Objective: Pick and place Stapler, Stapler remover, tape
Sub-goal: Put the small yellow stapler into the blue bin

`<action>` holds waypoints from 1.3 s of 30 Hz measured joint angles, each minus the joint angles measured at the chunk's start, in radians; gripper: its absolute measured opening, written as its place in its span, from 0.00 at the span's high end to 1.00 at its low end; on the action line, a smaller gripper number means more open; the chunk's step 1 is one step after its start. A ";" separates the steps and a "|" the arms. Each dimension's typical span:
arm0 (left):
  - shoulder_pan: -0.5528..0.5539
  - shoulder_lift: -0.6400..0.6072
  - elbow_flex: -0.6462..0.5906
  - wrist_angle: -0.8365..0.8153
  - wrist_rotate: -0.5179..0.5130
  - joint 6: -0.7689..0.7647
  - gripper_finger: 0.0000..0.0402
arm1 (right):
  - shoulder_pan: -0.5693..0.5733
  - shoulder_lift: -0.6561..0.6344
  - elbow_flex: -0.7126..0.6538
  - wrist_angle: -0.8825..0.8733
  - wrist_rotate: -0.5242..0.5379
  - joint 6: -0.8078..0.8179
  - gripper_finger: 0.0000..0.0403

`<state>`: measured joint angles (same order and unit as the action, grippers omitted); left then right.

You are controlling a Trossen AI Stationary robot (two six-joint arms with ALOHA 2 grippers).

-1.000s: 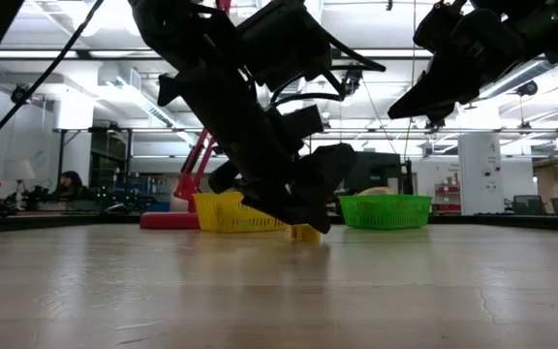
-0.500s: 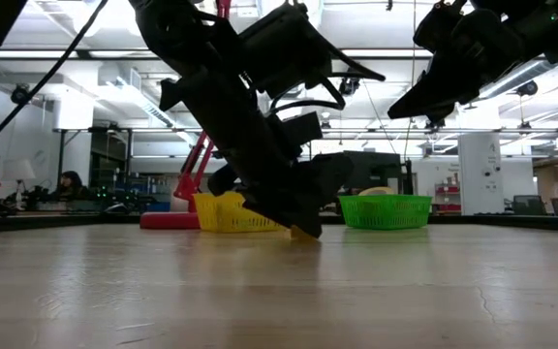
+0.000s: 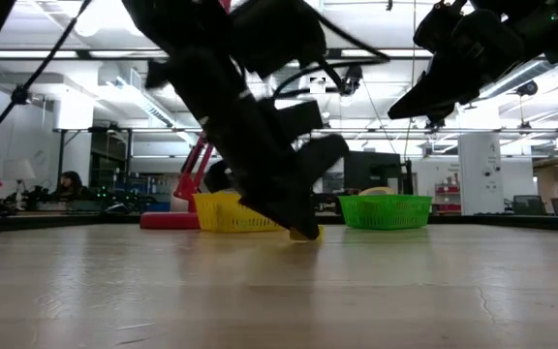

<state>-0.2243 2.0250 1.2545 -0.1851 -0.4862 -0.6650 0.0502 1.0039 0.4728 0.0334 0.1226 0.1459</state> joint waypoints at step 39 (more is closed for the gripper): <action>-0.713 -0.452 -0.118 -0.761 0.145 -0.985 0.78 | 0.000 0.000 0.000 0.008 0.000 0.003 0.88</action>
<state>-0.9375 1.5730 1.1367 -0.9463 -0.3411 -1.6502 0.0498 1.0039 0.4728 0.0414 0.1230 0.1493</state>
